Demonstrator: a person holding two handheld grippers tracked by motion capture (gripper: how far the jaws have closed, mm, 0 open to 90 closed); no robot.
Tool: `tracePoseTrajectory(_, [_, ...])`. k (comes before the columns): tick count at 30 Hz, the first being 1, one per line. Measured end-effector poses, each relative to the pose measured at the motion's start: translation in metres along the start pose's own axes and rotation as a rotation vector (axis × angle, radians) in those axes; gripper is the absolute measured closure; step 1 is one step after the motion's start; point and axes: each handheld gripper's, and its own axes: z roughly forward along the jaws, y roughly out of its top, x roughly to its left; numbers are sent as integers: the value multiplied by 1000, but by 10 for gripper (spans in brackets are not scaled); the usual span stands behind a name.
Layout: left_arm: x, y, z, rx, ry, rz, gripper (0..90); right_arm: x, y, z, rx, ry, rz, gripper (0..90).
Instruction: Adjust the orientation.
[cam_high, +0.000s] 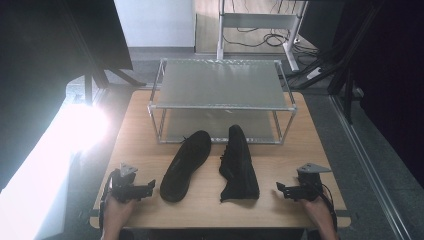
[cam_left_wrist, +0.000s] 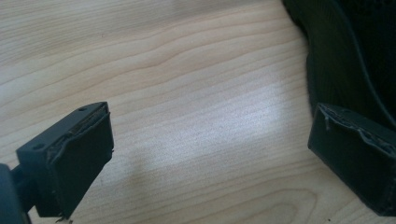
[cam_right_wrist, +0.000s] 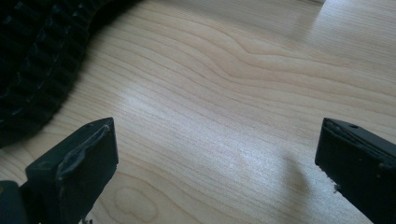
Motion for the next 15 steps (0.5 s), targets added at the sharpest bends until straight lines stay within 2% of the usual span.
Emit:
tracePoseTrajectory(7, [1,-2,1,-16,-14,1,7,1,1,0,-9,7,-1,1])
tracePoseTrajectory(9, [2,-2,0,-39,-31,-21,2,2,1,0,-6,13,1,6])
tracePoseTrajectory(15, [3,-1,-1,-55,-38,-32,0,3,2,-1,-15,14,3,6])
